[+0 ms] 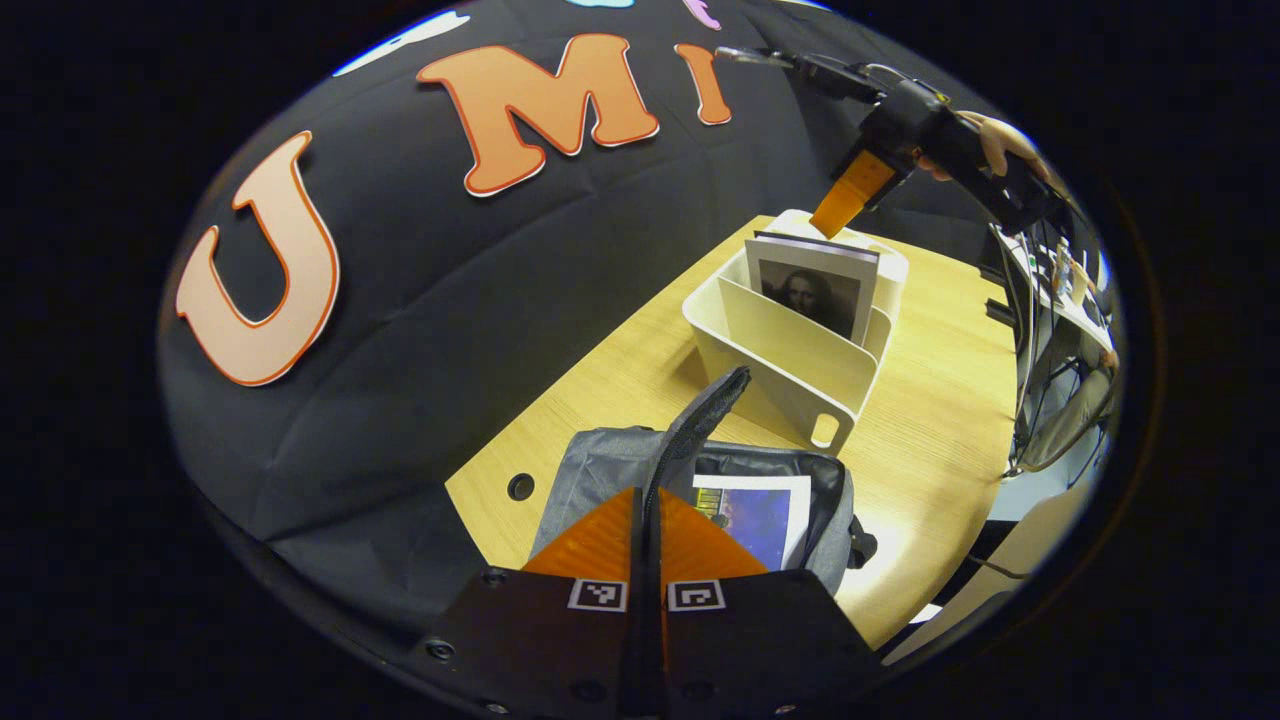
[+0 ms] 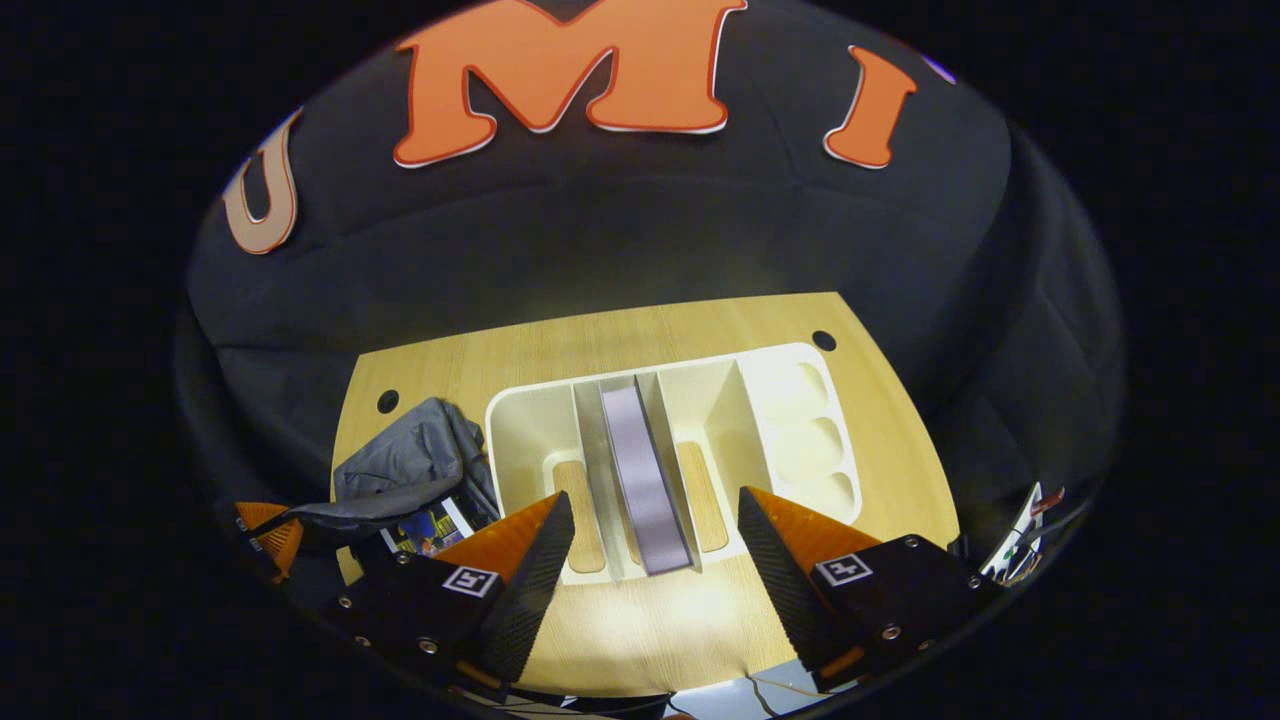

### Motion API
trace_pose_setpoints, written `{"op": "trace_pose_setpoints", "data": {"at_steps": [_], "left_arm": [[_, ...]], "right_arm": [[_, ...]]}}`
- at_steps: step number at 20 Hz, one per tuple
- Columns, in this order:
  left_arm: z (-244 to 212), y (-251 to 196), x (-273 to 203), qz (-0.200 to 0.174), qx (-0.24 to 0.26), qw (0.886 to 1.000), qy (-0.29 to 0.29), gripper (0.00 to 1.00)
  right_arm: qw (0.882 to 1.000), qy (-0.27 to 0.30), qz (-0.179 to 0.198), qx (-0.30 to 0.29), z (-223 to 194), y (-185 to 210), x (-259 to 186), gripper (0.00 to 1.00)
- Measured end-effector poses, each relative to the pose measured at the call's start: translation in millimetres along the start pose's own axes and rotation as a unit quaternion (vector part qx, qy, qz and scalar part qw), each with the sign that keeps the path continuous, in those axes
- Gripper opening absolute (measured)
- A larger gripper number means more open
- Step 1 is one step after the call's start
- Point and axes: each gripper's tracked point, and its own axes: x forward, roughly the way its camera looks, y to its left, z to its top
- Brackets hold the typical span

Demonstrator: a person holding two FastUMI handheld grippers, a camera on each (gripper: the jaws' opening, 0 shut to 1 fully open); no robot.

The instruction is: Open the schoolbag, grab two books from the bookshelf and put them into the schoolbag.

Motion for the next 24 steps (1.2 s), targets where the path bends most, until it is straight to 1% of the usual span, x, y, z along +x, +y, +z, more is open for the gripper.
{"op": "trace_pose_setpoints", "data": {"at_steps": [3, 6, 8, 9, 10, 11, 12, 13, 14, 15, 19, 21, 24], "left_arm": [[1, -2, 3, 0.017, -0.018, 1.000, 0.011, 0.01], [2, -4, 5, 0.036, -0.023, 0.999, 0.023, 0.01], [1, -4, 8, 0.046, -0.025, 0.998, 0.029, 0.01], [2, -4, 8, 0.049, -0.027, 0.998, 0.032, 0.01], [2, -5, 8, 0.051, -0.028, 0.998, 0.034, 0.01], [1, -6, 7, 0.053, -0.027, 0.998, 0.036, 0.01], [-1, -7, 7, 0.054, -0.027, 0.997, 0.038, 0.01], [-2, -8, 6, 0.054, -0.027, 0.997, 0.039, 0.01], [-2, -11, 5, 0.052, -0.028, 0.997, 0.039, 0.01], [-3, -11, 6, 0.051, -0.029, 0.997, 0.040, 0.01], [-6, -10, 3, 0.046, -0.027, 0.998, 0.039, 0.01], [-6, -12, 1, 0.039, -0.020, 0.998, 0.038, 0.01], [-3, -9, 0, 0.033, -0.011, 0.999, 0.033, 0.01]], "right_arm": [[0.999, 0.026, 0.013, -0.018, 7, 3, 42, 0.99], [0.997, 0.061, 0.016, -0.041, 1, 11, 75, 0.99], [0.995, 0.084, 0.025, -0.046, -7, 16, 90, 0.95], [0.994, 0.093, 0.030, -0.047, -14, 19, 95, 0.87], [0.993, 0.101, 0.033, -0.049, -17, 22, 98, 0.82], [0.992, 0.106, 0.035, -0.051, -20, 19, 101, 0.73], [0.992, 0.107, 0.034, -0.053, -22, 19, 105, 0.68], [0.992, 0.109, 0.044, -0.047, -24, 24, 108, 0.54], [0.992, 0.105, 0.042, -0.047, -23, 24, 106, 0.45], [0.993, 0.102, 0.039, -0.048, -22, 20, 105, 0.41], [0.996, 0.071, 0.046, -0.028, -5, 19, 80, 0.40], [0.997, 0.050, 0.038, -0.034, 7, 15, 61, 0.40], [0.999, 0.017, 0.036, -0.025, 28, 13, 26, 0.40]]}}
